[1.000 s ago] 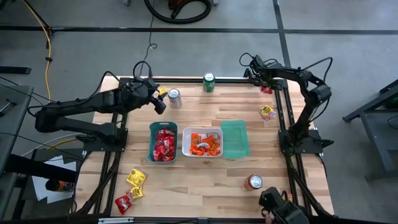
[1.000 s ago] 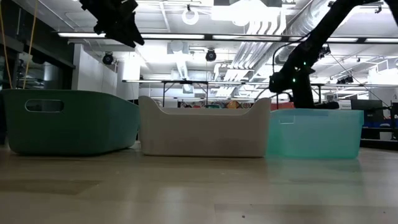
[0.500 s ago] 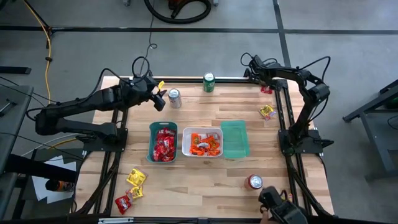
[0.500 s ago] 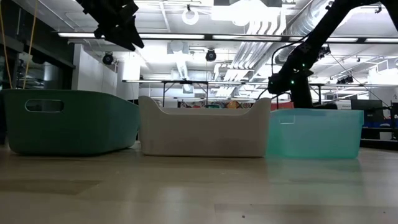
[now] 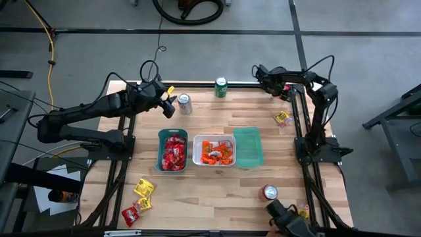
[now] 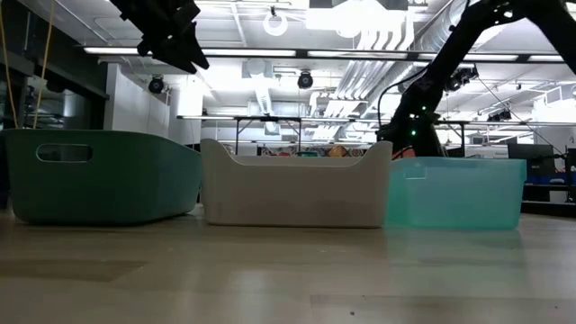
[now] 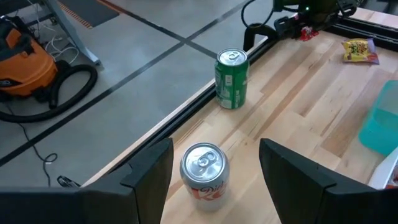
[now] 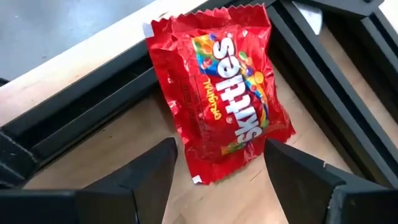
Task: Sort candy
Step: Put the red candy into the green bin
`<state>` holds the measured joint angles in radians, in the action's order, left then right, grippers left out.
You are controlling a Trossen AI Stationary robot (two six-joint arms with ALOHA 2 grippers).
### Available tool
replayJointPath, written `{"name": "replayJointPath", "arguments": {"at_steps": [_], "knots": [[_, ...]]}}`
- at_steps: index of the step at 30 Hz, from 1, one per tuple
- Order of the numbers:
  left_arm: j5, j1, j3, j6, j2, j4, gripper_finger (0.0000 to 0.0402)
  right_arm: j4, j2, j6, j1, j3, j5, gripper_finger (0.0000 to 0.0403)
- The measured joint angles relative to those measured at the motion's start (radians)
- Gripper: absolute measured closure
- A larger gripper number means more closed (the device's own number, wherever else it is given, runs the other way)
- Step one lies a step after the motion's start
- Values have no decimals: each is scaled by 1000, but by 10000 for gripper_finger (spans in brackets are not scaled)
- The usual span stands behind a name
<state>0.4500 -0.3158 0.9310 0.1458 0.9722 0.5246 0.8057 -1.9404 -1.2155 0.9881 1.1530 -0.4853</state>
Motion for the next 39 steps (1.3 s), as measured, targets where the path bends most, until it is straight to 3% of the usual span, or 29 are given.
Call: {"name": "replayJointPath", "arguments": {"at_steps": [4,7,10,14,16,27,39], "knots": [[-3,1,0,0,0,1,177,10,-34,-12,-20,16,-18,159],[-4,1,0,0,0,1,177,2,-36,2,-21,16,-8,187],[-3,1,0,0,0,1,177,1,-37,51,-18,16,14,250],[-3,1,0,-28,0,1,177,9,-39,179,-19,17,21,365],[-3,1,0,-47,0,1,177,22,-40,234,-20,16,27,391],[-3,0,0,-62,0,0,177,82,14,369,-110,5,98,402],[-3,0,0,-64,0,-23,177,104,290,429,-262,7,48,403]]}}
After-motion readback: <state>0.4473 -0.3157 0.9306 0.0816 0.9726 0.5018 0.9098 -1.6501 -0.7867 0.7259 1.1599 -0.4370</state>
